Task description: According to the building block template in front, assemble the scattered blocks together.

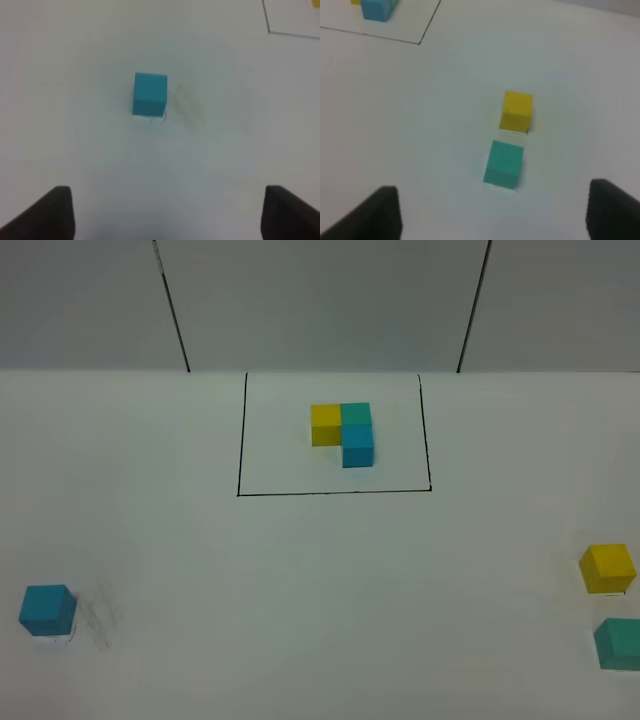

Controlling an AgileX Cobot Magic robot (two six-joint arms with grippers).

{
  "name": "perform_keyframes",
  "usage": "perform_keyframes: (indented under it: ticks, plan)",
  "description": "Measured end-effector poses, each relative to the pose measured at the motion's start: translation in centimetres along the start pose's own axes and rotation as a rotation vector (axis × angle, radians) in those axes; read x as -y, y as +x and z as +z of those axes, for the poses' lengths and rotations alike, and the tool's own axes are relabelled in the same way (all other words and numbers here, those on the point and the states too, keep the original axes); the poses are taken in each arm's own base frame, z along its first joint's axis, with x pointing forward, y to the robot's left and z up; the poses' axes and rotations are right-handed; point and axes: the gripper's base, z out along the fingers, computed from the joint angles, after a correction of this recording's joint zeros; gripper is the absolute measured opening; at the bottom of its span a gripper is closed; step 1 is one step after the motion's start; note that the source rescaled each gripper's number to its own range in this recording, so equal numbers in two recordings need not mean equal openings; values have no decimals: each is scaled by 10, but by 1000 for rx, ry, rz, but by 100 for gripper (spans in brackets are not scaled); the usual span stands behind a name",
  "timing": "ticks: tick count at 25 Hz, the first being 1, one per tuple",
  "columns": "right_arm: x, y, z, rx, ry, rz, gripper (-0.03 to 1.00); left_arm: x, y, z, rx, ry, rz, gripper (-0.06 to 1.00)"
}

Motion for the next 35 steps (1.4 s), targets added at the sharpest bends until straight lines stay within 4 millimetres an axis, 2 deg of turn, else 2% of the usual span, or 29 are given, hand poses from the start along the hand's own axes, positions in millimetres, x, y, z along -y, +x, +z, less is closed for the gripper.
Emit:
perform_keyframes:
  ticks: [4,9,13,16,21,25,28,35]
  plan:
    - [0,0,0,0,0,0,58,2,-30,13,-66,-7,-8,80]
    - [0,0,0,0,0,0,58,4,-77,33,-82,-13,-9,80]
    - [0,0,0,0,0,0,58,4,-106,64,-169,-19,17,80]
    - [0,0,0,0,0,0,58,4,-118,94,-248,-25,22,80]
    - [0,0,0,0,0,0,58,0,-120,148,-384,-35,26,80]
    - [0,0,0,0,0,0,58,-2,-115,179,-466,-36,32,80]
    - [0,0,0,0,0,0,58,-2,-112,196,-486,-22,28,80]
    - [0,0,0,0,0,0,58,-4,-105,223,-527,-12,35,80]
